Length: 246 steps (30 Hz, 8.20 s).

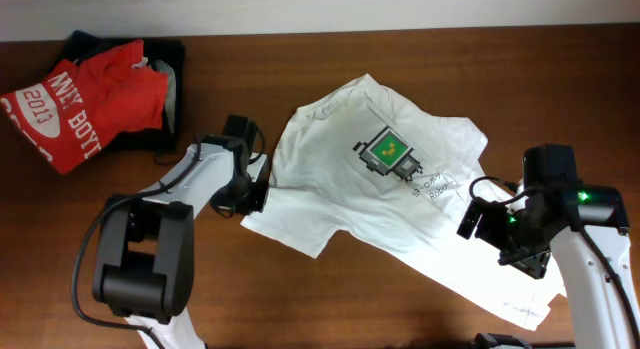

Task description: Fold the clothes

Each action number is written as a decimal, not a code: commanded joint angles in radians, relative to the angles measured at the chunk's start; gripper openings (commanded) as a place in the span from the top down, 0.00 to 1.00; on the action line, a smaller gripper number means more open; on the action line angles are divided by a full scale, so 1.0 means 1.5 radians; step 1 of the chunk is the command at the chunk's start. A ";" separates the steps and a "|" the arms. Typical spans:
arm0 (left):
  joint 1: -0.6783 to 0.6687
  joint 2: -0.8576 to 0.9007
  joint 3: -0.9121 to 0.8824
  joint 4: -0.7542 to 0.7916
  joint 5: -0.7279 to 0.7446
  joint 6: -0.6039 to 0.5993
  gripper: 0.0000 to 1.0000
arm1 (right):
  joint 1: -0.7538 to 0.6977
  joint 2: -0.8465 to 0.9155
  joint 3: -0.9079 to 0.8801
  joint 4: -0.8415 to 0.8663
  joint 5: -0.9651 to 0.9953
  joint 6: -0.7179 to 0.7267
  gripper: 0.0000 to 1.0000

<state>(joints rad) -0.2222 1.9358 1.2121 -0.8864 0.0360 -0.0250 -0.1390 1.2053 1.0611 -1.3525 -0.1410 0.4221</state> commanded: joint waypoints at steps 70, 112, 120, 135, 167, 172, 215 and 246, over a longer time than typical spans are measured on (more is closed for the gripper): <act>0.034 -0.389 -0.104 -0.166 0.240 -0.085 0.03 | 0.040 0.065 0.564 -0.231 0.070 0.070 0.96; -0.140 -0.520 0.433 -0.457 -0.094 -0.261 0.06 | 0.040 -0.022 0.603 -0.230 0.087 0.052 0.96; -0.142 -0.209 0.076 -0.291 0.043 -0.226 0.18 | 0.040 0.037 0.603 -0.230 0.115 0.025 0.96; -0.236 -0.120 -0.216 0.034 0.007 -0.355 0.21 | 0.040 0.040 0.603 -0.231 0.120 0.025 0.96; 0.016 -0.067 0.360 0.141 -0.297 -0.163 0.91 | 0.039 0.391 0.603 0.150 0.102 -0.054 0.85; 0.017 -0.008 0.435 0.091 -0.190 -0.157 0.01 | 0.039 0.413 0.620 0.120 0.102 -0.092 0.01; 0.175 0.002 0.039 -0.033 -0.005 -0.184 0.11 | 0.053 0.312 0.076 0.152 0.032 -0.047 0.01; 0.114 0.001 0.172 -0.134 -0.056 -0.182 0.67 | 0.053 0.313 0.027 0.165 0.064 -0.014 0.01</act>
<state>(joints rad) -0.0521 1.9049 1.4662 -1.0840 -0.0380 -0.3023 -0.0635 1.6711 1.1591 -1.1362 -0.0498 0.3904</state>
